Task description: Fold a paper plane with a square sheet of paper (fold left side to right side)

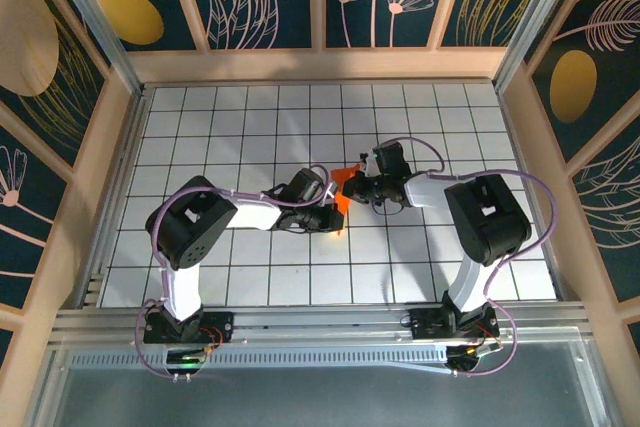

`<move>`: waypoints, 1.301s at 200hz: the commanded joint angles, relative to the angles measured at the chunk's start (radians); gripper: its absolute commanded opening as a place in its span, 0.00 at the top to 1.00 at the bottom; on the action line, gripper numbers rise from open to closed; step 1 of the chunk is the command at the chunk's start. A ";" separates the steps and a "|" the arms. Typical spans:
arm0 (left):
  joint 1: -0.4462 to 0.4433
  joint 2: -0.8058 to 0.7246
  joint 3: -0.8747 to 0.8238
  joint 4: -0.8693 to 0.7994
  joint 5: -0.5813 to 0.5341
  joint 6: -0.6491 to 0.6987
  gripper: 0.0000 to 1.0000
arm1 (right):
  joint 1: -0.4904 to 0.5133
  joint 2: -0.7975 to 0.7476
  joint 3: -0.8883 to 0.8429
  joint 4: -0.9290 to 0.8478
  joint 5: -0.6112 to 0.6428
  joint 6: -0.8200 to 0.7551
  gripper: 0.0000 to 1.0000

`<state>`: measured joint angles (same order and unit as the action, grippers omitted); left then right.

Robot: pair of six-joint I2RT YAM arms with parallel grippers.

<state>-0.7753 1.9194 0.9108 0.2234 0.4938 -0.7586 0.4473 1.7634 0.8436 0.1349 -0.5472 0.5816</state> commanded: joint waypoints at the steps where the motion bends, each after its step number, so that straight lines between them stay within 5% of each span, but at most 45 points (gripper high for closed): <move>1: -0.005 0.024 -0.014 -0.101 -0.072 0.030 1.00 | -0.017 -0.004 -0.008 0.031 -0.003 -0.023 1.00; 169: -0.007 -0.053 -0.023 -0.044 -0.015 -0.007 1.00 | -0.106 0.216 0.150 -0.056 0.045 -0.103 1.00; 260: 0.031 0.008 0.204 -0.138 0.026 0.054 1.00 | -0.098 0.203 0.124 -0.055 0.008 -0.086 1.00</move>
<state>-0.7563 1.8706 1.0412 0.1509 0.5110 -0.7448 0.3466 1.9411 0.9810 0.1265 -0.5739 0.5030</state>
